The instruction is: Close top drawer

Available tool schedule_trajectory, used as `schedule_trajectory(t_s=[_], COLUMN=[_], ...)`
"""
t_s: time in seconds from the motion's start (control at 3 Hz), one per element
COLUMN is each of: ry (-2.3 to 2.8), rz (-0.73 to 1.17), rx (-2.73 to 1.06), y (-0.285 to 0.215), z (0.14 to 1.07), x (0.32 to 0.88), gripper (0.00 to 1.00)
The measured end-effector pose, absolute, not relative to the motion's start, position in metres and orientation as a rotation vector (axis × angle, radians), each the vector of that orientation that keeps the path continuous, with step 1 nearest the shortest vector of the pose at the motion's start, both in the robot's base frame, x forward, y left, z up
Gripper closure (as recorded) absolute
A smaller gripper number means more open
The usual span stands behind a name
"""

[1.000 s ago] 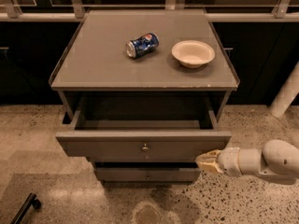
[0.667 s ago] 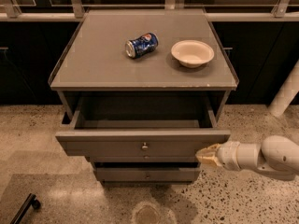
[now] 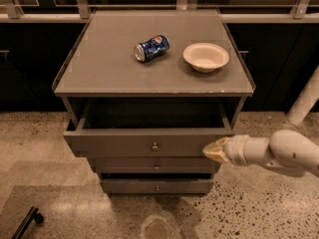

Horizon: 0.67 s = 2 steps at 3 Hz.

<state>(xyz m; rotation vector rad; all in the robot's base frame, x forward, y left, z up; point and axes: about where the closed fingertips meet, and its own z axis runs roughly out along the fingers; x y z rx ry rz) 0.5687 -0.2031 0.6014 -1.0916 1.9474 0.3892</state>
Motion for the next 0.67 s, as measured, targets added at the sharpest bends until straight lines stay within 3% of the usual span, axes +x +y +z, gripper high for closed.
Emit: schedule_trajectory(t_s=[0.33,0.67], ry=[1.947,1.9], rz=[0.389,0.308], rx=[-1.092,-1.114], y=[-0.202,-0.19], z=[0.601,0.627], x=[0.567,0.6], gripper=[1.0,1.0])
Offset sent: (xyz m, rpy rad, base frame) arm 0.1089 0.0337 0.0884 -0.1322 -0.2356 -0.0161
